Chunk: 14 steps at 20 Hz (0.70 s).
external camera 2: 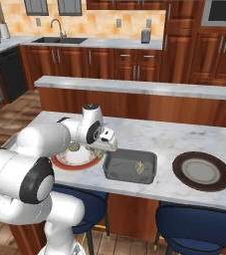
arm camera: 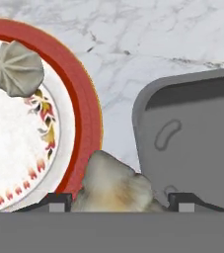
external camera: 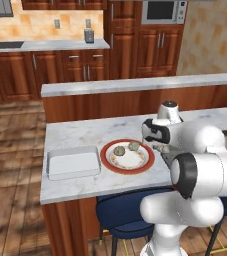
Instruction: Place two dumplings into each of the tupperware containers and then place the containers in the fridge.
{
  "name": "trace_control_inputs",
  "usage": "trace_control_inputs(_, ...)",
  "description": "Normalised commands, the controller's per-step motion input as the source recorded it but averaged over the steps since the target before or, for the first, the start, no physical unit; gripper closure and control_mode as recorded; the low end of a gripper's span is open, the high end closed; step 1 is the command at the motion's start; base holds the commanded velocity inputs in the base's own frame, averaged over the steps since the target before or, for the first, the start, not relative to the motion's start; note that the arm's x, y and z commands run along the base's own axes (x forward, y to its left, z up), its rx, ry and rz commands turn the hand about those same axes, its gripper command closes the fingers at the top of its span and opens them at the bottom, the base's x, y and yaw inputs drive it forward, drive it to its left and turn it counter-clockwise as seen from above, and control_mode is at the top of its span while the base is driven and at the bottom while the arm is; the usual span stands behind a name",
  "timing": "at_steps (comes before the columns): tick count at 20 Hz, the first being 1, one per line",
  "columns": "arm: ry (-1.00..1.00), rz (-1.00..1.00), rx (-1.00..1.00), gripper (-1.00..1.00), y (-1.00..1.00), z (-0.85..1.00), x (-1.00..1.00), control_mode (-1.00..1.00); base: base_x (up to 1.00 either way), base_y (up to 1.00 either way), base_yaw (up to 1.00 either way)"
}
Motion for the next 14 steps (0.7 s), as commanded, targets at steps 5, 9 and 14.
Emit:
trace_control_inputs(5, 0.23, -0.17, 0.04, 1.0, -0.77, 0.06, 0.04, -1.0, 0.0, 0.0, 0.0)
trace_control_inputs(9, 0.17, -0.06, 0.17, 1.0, -0.51, -0.18, 0.0, -1.0, 0.0, 0.0, 0.0)
trace_control_inputs(14, 0.01, 0.0, 0.04, 1.0, -0.18, -0.41, 0.14, -1.0, 0.0, 0.0, 0.0)
